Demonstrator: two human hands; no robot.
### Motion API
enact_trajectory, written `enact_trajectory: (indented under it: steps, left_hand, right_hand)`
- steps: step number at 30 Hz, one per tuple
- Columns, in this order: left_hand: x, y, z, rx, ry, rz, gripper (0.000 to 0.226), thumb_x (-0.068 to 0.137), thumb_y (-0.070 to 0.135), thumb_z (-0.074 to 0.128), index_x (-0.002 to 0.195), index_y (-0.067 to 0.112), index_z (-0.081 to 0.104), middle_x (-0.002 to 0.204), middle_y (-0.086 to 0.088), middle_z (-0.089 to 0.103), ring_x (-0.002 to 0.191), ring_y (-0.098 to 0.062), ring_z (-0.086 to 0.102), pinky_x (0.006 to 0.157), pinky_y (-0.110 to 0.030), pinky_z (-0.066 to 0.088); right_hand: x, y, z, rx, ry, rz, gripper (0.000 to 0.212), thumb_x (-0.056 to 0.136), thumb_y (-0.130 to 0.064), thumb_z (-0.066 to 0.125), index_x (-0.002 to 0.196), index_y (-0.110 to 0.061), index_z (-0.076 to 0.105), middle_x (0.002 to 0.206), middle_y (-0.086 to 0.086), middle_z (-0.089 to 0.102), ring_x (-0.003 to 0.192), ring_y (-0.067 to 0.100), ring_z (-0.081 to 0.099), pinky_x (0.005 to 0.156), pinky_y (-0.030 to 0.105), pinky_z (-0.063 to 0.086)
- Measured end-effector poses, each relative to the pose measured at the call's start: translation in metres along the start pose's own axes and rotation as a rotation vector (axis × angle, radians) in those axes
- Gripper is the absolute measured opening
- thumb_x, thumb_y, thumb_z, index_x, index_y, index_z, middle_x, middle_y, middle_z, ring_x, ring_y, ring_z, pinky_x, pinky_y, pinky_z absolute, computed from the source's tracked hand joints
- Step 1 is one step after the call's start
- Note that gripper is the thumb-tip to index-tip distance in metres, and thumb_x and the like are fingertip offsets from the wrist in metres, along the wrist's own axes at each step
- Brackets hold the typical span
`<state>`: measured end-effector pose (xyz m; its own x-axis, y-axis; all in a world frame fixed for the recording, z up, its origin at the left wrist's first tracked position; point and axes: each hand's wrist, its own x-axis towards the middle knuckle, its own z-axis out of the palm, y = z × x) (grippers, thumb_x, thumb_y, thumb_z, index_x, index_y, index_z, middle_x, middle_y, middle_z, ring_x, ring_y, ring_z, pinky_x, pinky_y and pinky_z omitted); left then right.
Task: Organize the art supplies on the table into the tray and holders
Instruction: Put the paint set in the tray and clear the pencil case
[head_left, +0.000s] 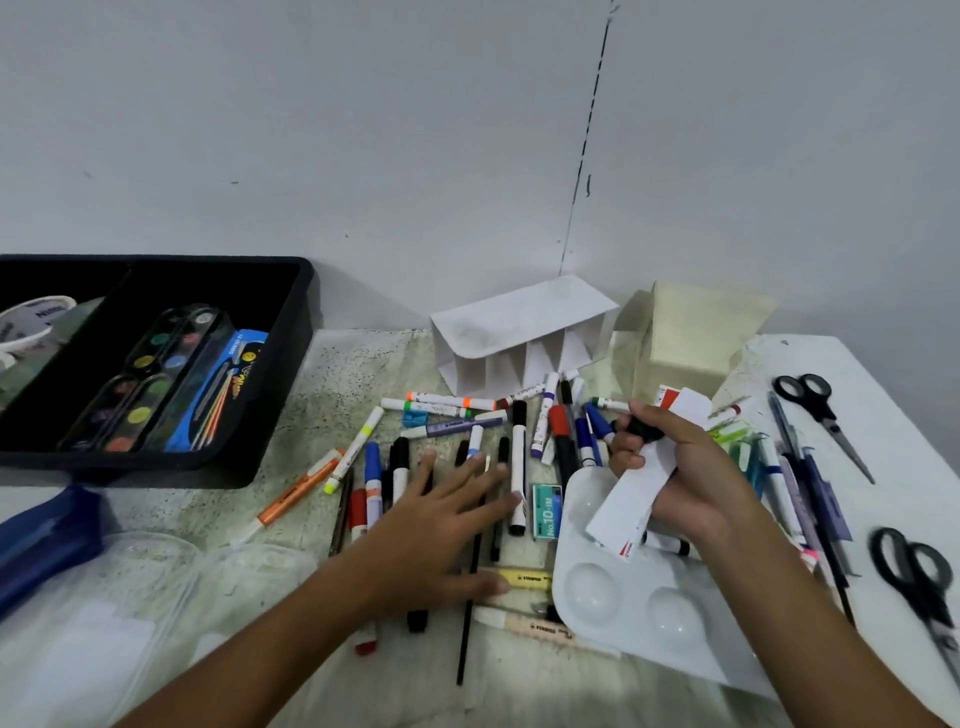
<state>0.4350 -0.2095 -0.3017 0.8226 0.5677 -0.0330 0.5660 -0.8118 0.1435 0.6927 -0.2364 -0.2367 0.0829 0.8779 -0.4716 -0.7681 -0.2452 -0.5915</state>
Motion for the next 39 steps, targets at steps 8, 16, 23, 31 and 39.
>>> enact_trajectory:
  steps: [8, 16, 23, 31, 39]
  left_hand:
    - [0.009, -0.008, -0.001, -0.026, 0.251, -0.030, 0.063, 0.093, 0.066, 0.031, 0.137, 0.025, 0.049, 0.151, -0.007, 0.038, 0.145, -0.028, 0.022, 0.113, -0.060, 0.018]
    - [0.001, -0.006, 0.016, 0.027, 0.184, -0.104, 0.071, 0.095, 0.070, 0.019, 0.149, 0.025, 0.031, 0.157, -0.005, 0.028, 0.145, -0.032, 0.014, 0.113, -0.061, 0.011]
    - [-0.008, 0.008, 0.009, -0.095, 0.239, -0.170, 0.074, 0.092, 0.072, 0.018, 0.141, 0.024, 0.046, 0.156, -0.005, 0.030, 0.147, -0.026, 0.014, 0.116, -0.054, 0.006]
    - [-0.003, 0.109, -0.037, -1.492, 0.595, -0.447, 0.033, 0.089, 0.038, 0.056, 0.111, 0.015, 0.063, 0.107, 0.001, 0.071, 0.104, -0.018, 0.065, 0.080, -0.034, 0.057]
    - [0.010, 0.160, -0.061, -2.353, 0.727, -0.689, 0.058, 0.091, 0.057, 0.040, 0.116, 0.009, 0.061, 0.106, -0.019, 0.070, 0.092, -0.033, 0.068, 0.080, -0.039, 0.051]
  right_hand:
    - [-0.010, 0.012, -0.002, 0.021, -0.056, -0.025, 0.040, 0.055, -0.006, 0.082, 0.086, -0.006, 0.057, 0.072, 0.008, 0.057, 0.049, 0.009, 0.045, 0.040, 0.019, 0.038]
    - [-0.025, 0.025, -0.019, 0.126, -0.131, -0.005, 0.060, 0.039, 0.002, 0.093, 0.085, -0.012, 0.057, 0.077, 0.003, 0.044, 0.048, 0.010, 0.037, 0.042, 0.022, 0.038]
    - [-0.045, 0.030, -0.017, 0.065, -0.077, 0.024, 0.022, 0.087, -0.004, 0.057, 0.109, -0.007, 0.054, 0.069, 0.004, 0.045, 0.047, 0.008, 0.032, 0.041, 0.019, 0.034]
    - [-0.072, 0.039, -0.001, 0.216, -0.065, -0.190, 0.010, 0.080, -0.021, 0.062, 0.081, -0.010, 0.060, 0.066, 0.003, 0.049, 0.044, 0.008, 0.037, 0.041, 0.018, 0.035]
    - [-0.100, 0.056, 0.035, 0.163, -0.099, -0.335, 0.024, 0.080, -0.027, 0.066, 0.066, -0.010, 0.056, 0.061, 0.005, 0.054, 0.048, 0.015, 0.047, 0.049, 0.026, 0.045]
